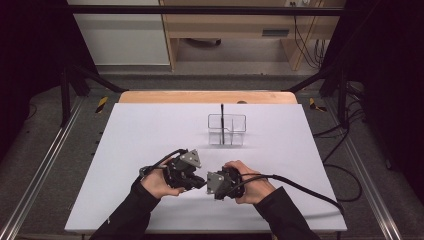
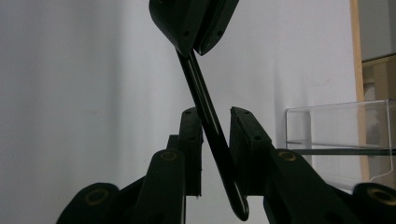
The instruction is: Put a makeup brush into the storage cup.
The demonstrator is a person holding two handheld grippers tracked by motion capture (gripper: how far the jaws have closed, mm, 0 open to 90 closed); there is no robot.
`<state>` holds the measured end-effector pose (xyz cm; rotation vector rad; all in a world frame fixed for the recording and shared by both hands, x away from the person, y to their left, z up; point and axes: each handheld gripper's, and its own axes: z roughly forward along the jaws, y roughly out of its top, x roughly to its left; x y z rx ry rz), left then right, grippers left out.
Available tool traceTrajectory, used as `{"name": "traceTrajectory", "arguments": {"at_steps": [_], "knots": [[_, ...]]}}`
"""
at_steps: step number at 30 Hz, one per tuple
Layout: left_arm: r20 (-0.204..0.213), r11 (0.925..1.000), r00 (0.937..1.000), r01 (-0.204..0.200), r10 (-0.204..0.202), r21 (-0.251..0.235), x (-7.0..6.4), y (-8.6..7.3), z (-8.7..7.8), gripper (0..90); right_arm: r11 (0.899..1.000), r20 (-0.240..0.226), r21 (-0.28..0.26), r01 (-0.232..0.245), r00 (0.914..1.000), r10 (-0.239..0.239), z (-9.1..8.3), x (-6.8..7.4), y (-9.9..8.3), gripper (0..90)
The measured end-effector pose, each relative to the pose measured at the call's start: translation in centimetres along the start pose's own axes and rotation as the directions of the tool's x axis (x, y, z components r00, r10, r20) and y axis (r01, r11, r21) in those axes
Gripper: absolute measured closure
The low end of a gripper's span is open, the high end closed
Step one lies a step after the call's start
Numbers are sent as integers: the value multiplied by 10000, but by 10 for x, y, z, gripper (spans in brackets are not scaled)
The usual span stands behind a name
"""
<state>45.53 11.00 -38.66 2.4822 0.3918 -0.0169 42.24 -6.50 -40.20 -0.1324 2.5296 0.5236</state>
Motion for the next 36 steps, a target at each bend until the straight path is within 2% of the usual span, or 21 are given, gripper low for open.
{"name": "traceTrajectory", "arguments": {"at_steps": [5,9,16,21,23,27,29,31,33,34,35,36], "knots": [[-8,10000,10000,15,-15,25,0,0,0,835,9994,18,112,313,9995,-313,1,1,0,770],[27,10000,10000,63,-63,25,1,0,1,835,9991,-12,188,383,9993,-383,2,2,1,777],[86,10000,10000,34,-34,-2,1,0,1,834,9988,-228,310,377,9991,-370,3,1,1,792],[-118,9999,9999,-85,83,-137,0,0,-3,824,9991,-435,293,316,9986,-303,3,1,1,820],[-249,9998,9997,-66,61,-191,1,-2,-4,807,9996,-670,234,187,9976,-170,4,2,1,841],[-391,9997,9992,-66,57,-242,2,-3,-5,789,9998,-754,190,-9,9971,23,5,1,2,842],[-626,9993,9980,5,-29,-376,3,-6,-5,710,9994,-849,245,-251,9960,271,5,1,1,842],[-730,9989,9973,7,-41,-463,4,-7,-5,687,9993,-883,260,-279,9956,301,5,0,1,842],[-985,9979,9951,45,-108,-640,5,-10,-9,593,9981,-929,232,-569,9939,588,5,-1,1,842],[-985,9979,9951,45,-108,-640,5,-10,-9,556,9981,-929,232,-569,9939,588,5,-1,1,842],[-1237,9965,9922,67,-170,-832,6,-12,-12,512,9958,-1015,251,-879,9907,900,6,-2,-1,842],[-1237,9965,9922,67,-170,-832,6,-12,-12,479,9958,-1015,251,-879,9907,900,6,-2,-1,842]]}}
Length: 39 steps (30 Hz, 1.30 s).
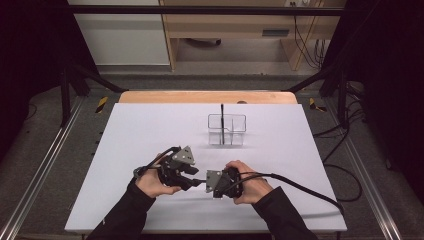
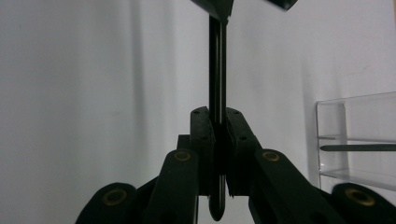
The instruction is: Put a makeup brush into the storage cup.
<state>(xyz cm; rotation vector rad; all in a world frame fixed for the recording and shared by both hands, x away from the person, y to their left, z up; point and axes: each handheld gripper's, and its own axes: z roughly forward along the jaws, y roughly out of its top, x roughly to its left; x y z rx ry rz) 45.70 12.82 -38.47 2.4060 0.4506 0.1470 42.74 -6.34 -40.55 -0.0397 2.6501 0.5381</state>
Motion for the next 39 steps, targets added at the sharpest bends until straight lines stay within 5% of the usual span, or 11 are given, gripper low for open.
{"name": "traceTrajectory", "arguments": {"at_steps": [7,15,28,39], "knots": [[-629,9950,9964,513,-568,-855,9,-10,-13,352,9983,-258,-58,-577,9980,576,2,-4,-7,842],[-1234,9794,9828,1162,-1374,-1650,13,-25,-20,213,9917,-338,-126,-1281,9912,1276,3,-7,-19,842],[-1520,9503,9630,1797,-2227,-2543,13,-47,-19,189,9695,-426,-644,-2366,9712,2342,4,-5,-27,842],[-1609,9355,9561,1893,-2447,-2983,7,-50,-23,161,9482,-454,-909,-3043,9525,3013,11,-1,-29,842]]}}
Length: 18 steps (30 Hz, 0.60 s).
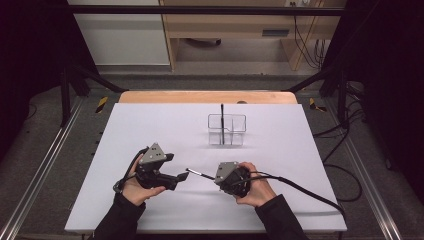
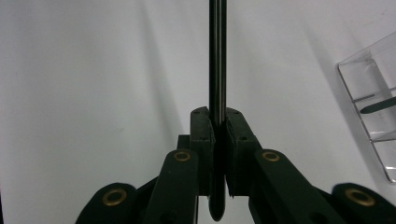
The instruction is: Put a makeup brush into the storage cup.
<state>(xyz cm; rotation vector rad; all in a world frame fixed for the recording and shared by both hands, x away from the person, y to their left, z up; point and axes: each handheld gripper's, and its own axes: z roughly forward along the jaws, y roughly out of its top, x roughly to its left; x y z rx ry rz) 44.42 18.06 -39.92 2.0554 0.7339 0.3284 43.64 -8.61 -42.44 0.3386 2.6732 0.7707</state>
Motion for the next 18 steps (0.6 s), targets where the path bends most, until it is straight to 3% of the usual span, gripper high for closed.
{"name": "traceTrajectory", "arguments": {"at_steps": [8,13,18], "knots": [[-175,9994,9994,308,-311,-155,1,-6,-1,148,9965,96,-464,-689,9975,694,4,-1,-6,842],[-260,9981,9983,514,-523,-346,0,-9,-1,148,9840,53,-1164,-1346,9907,1362,2,-1,-12,842],[-335,9960,9969,693,-713,-558,-1,-10,0,148,9743,101,-1508,-1673,9853,1707,1,-1,-13,841]]}}
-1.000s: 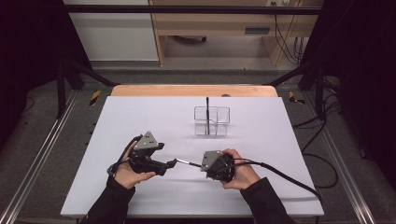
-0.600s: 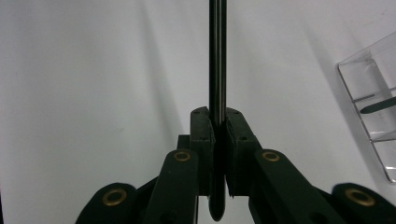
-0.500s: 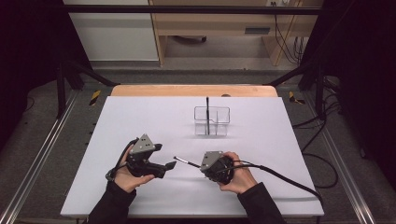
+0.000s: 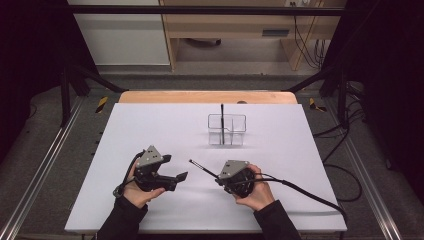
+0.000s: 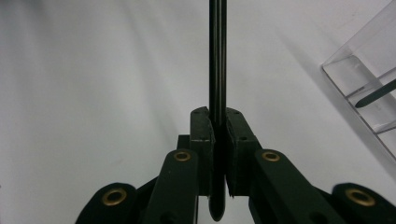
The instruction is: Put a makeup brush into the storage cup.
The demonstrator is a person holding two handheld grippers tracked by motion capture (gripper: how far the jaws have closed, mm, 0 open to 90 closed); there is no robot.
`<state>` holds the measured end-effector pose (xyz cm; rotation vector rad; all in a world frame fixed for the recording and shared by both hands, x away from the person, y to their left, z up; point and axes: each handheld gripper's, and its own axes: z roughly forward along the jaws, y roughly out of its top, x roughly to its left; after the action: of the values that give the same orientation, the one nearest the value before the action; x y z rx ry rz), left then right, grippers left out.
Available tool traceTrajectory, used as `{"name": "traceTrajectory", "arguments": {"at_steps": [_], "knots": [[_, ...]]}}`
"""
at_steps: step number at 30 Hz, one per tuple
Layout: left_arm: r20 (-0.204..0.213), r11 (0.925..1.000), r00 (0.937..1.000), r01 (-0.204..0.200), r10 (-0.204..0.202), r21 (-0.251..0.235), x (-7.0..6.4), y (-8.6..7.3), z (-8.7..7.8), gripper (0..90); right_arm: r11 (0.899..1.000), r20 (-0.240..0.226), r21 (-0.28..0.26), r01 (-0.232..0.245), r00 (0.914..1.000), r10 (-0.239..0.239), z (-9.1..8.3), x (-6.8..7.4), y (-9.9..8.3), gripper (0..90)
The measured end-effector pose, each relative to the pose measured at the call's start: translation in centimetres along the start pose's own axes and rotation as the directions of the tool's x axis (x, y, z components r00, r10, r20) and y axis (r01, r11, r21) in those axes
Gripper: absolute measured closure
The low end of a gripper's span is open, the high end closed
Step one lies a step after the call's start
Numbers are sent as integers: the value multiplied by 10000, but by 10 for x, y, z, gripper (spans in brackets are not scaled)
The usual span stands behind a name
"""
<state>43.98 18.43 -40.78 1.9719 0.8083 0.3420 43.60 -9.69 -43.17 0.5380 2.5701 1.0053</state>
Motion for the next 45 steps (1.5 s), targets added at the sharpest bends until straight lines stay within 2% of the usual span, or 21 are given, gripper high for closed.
{"name": "traceTrajectory", "arguments": {"at_steps": [1,6,18,26,31,45], "knots": [[-11,10000,10000,38,-38,-52,0,0,0,148,9994,-7,-235,-234,9997,234,-1,0,0,842],[-40,9987,9996,295,-297,-416,0,-2,1,149,9977,88,-495,-452,9989,457,-1,0,-2,841],[94,9932,9971,755,-750,-884,-3,-6,6,155,9920,35,-856,-931,9956,937,6,2,-5,841],[168,9890,9952,976,-963,-1112,-7,-7,11,164,9820,-2,-1315,-1357,9906,1369,9,3,-5,841],[249,9847,9931,1165,-1142,-1298,-8,-7,13,171,9762,-59,-1525,-1540,9879,1549,9,3,-4,841],[670,9652,9856,1656,-1551,-2023,-13,0,18,192,9626,-180,-1865,-1967,9803,1968,12,3,-3,842]]}}
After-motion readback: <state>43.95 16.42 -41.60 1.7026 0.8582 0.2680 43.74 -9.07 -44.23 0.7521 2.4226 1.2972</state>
